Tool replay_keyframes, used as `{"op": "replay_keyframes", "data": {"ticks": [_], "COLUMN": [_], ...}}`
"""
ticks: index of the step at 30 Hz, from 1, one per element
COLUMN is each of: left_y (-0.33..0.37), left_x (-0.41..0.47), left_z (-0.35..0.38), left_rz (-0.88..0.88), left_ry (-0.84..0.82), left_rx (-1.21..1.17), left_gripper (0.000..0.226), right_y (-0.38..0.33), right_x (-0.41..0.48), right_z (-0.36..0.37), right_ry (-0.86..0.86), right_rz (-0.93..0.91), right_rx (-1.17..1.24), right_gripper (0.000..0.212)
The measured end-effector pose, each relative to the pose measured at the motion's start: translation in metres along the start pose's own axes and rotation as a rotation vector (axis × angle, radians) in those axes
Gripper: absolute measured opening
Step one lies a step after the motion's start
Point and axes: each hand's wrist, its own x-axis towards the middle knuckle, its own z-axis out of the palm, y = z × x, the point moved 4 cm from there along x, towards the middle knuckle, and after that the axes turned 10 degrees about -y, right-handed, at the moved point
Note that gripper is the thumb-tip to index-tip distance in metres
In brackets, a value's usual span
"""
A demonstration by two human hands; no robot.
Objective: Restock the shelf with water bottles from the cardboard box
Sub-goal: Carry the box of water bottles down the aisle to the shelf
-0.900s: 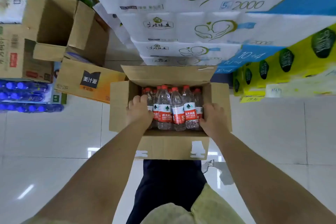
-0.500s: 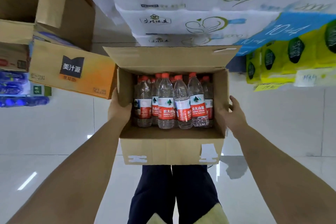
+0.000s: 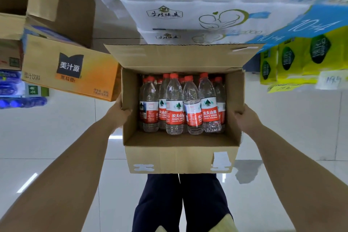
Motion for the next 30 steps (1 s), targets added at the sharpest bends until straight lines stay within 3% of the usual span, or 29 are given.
{"op": "replay_keyframes", "data": {"ticks": [11,18,21,24,27,30], "left_y": [-0.004,-0.005,-0.005,-0.01,-0.01,-0.011], "left_x": [-0.009,-0.009,-0.005,-0.006,-0.003,0.002], "left_z": [-0.003,-0.002,-0.005,-0.007,-0.003,-0.003], "left_rz": [0.026,0.014,-0.059,-0.205,-0.217,-0.208], "left_ry": [0.135,0.15,0.131,0.099,0.134,0.143], "left_rx": [0.238,0.268,0.333,0.406,0.564,0.573], "left_gripper": [0.04,0.032,0.018,0.03,0.045,0.045], "right_y": [0.004,0.001,0.001,0.005,0.009,0.007], "right_x": [-0.009,-0.004,-0.001,-0.001,0.002,0.004], "right_z": [-0.005,-0.003,-0.002,0.0,0.001,-0.002], "right_ry": [0.038,0.043,0.047,0.049,0.04,0.043], "right_rz": [-0.057,-0.036,-0.002,0.072,0.119,0.093], "right_rx": [0.025,-0.027,-0.087,-0.116,-0.152,-0.242], "right_gripper": [0.026,0.025,0.026,0.027,0.033,0.031]}}
